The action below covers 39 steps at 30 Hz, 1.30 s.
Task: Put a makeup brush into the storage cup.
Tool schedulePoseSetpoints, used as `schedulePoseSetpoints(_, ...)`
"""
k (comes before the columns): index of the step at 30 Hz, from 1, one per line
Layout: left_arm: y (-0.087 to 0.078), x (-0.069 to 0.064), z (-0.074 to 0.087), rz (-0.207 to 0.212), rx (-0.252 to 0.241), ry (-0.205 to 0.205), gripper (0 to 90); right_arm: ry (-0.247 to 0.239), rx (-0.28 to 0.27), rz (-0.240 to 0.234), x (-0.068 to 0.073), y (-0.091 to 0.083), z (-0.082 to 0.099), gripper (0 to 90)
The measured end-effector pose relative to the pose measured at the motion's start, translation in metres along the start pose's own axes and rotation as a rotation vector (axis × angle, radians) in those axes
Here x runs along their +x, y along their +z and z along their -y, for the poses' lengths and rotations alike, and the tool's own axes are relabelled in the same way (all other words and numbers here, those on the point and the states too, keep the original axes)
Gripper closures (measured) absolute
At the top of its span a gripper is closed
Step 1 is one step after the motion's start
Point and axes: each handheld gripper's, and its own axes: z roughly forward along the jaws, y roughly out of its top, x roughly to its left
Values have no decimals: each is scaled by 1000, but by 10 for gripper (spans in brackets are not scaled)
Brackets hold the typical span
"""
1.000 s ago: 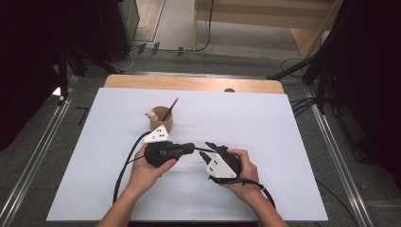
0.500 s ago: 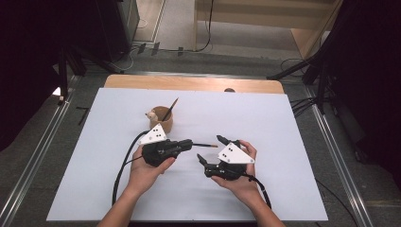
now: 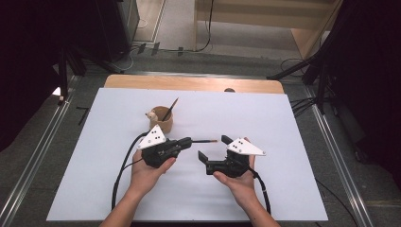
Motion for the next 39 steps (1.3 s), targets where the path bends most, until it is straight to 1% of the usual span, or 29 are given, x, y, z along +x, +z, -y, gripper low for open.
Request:
schedulePoseSetpoints(1, 0, 0, 0, 0, 0, 0, 868, 0, 0, 0, 0, 0, 0, 0)
schedulePoseSetpoints(2, 0, 0, 2, -15, -12, -2, 869, 47, 3, -9, 1, 0, 0, 0)
schedulePoseSetpoints(3, 0, 0, 2, -17, -17, -5, 869, 72, 1, -6, 1, 1, 0, 0)
schedulePoseSetpoints(4, 0, 0, 2, -19, -19, -5, 869, 104, -3, -16, 0, 1, 0, 0)
schedulePoseSetpoints(5, 0, 0, 2, -19, -19, -5, 869, 104, -3, -16, 0, 1, 0, 0)
schedulePoseSetpoints(6, 0, 0, 2, -23, -23, 0, 869, 165, -2, -19, -1, 2, 0, 0)
schedulePoseSetpoints(8, -1, -1, 1, -27, -31, 5, 869, 232, -6, -33, -3, 2, 1, 0)
schedulePoseSetpoints(9, -1, -1, 1, -27, -31, 5, 868, 232, -6, -33, -3, 2, 1, 0)
schedulePoseSetpoints(10, -1, -1, 1, -32, -36, 3, 869, 296, -9, -42, -4, 3, 2, 0)
schedulePoseSetpoints(11, -1, -1, 1, -32, -36, 3, 869, 296, -9, -42, -4, 3, 2, 0)
schedulePoseSetpoints(12, -1, -1, 1, -33, -37, 2, 869, 351, -13, -37, -5, 4, 4, 0)
schedulePoseSetpoints(13, -1, -1, 1, -33, -37, 2, 869, 351, -13, -37, -5, 4, 4, 0)
schedulePoseSetpoints(14, -1, -1, 1, -35, -41, 0, 868, 416, -17, -42, -6, 5, 6, 7)
schedulePoseSetpoints(15, -1, -1, 1, -35, -41, 0, 868, 416, -17, -42, -6, 5, 6, 7)
schedulePoseSetpoints(17, -1, -1, 2, -38, -43, 1, 868, 481, -12, -45, -6, 6, 7, 7)
schedulePoseSetpoints(18, -1, -1, 2, -43, -49, 2, 869, 533, -8, -51, -4, 6, 7, 7)
schedulePoseSetpoints(19, -1, -1, 2, -43, -49, 2, 868, 533, -8, -51, -4, 6, 7, 7)
schedulePoseSetpoints(20, -1, -1, 2, -45, -55, 1, 869, 599, -6, -59, -4, 6, 8, 10)
schedulePoseSetpoints(23, -2, -1, 2, -47, -58, -2, 868, 707, -16, -81, -7, 7, 7, 28)
schedulePoseSetpoints(26, -2, -2, 2, -49, -67, -1, 868, 807, -19, -83, -12, 10, 8, 50)
schedulePoseSetpoints(27, -2, -2, 2, -49, -67, -1, 868, 807, -19, -83, -12, 10, 8, 50)
schedulePoseSetpoints(28, -3, -2, 2, -50, -71, 3, 868, 858, -19, -75, -14, 13, 9, 63)
schedulePoseSetpoints(29, -3, -2, 2, -50, -71, 3, 868, 858, -19, -75, -14, 13, 9, 63)
schedulePoseSetpoints(31, -3, -3, 1, -52, -77, 5, 869, 920, -10, -87, -17, 16, 10, 76)
schedulePoseSetpoints(32, -3, -3, 1, -52, -79, 7, 869, 935, -4, -87, -17, 17, 11, 81)
schedulePoseSetpoints(35, -3, -3, 1, -53, -82, 10, 868, 980, -6, -87, -17, 21, 11, 136)
schedulePoseSetpoints(37, -3, -4, 1, -51, -86, 11, 868, 1019, -7, -97, -17, 25, 11, 162)
schedulePoseSetpoints(39, -3, -4, 1, -48, -85, 12, 868, 1053, -10, -107, -16, 28, 11, 208)
